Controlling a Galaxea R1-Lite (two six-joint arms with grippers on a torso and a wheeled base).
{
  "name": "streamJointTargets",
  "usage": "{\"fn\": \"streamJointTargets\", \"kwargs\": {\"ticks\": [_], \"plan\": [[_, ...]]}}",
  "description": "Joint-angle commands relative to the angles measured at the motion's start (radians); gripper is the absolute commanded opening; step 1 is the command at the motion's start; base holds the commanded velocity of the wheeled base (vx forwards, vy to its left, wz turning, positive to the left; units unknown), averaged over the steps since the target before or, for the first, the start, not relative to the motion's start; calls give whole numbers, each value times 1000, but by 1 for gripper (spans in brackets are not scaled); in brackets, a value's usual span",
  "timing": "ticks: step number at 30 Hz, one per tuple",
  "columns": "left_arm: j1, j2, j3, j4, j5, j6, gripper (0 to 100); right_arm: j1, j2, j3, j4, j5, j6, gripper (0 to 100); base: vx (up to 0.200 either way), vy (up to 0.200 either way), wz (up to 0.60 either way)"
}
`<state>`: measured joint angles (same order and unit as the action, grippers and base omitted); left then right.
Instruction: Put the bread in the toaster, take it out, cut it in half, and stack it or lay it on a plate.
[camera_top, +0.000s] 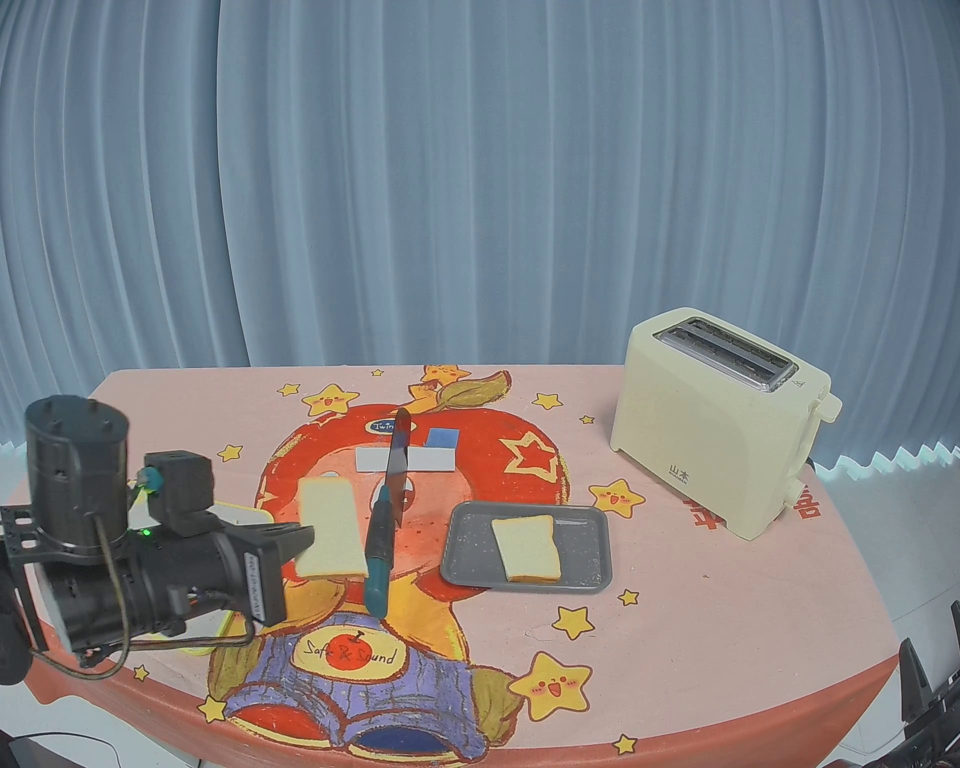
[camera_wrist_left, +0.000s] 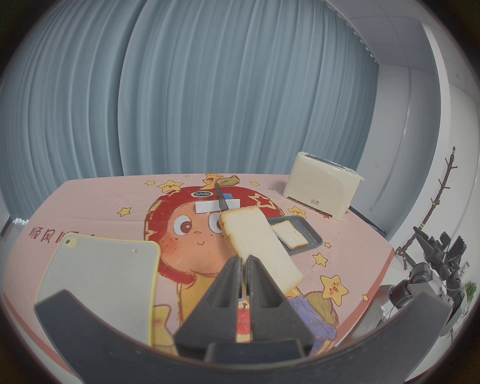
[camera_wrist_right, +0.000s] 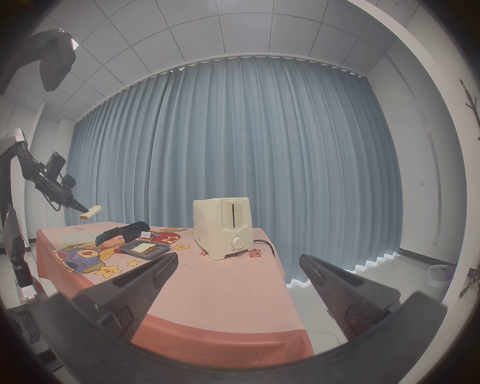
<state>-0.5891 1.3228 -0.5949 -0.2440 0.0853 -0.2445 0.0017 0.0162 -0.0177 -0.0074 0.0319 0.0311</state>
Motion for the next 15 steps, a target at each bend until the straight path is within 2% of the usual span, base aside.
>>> {"fn": "streamJointTargets", "kwargs": {"ticks": [1, 5, 10, 11, 15], "plan": [[-35, 193, -114, 3, 45, -4, 0, 0, -16, 18, 0, 0, 0, 100, 0, 0, 0], [-46, 263, -195, 3, 82, -6, 0, 0, -16, 18, 0, 0, 0, 100, 0, 0, 0], [-63, 323, -263, 8, 82, -6, 0, 1, -16, 18, 0, 0, 1, 100, 0, 0, 0], [-89, 365, -298, 8, 80, -7, 0, 0, -16, 18, 0, 0, 0, 100, 0, 0, 0], [-109, 414, -335, 8, 76, -10, 0, 1, -16, 18, 0, 0, 0, 100, 0, 0, 0]]}}
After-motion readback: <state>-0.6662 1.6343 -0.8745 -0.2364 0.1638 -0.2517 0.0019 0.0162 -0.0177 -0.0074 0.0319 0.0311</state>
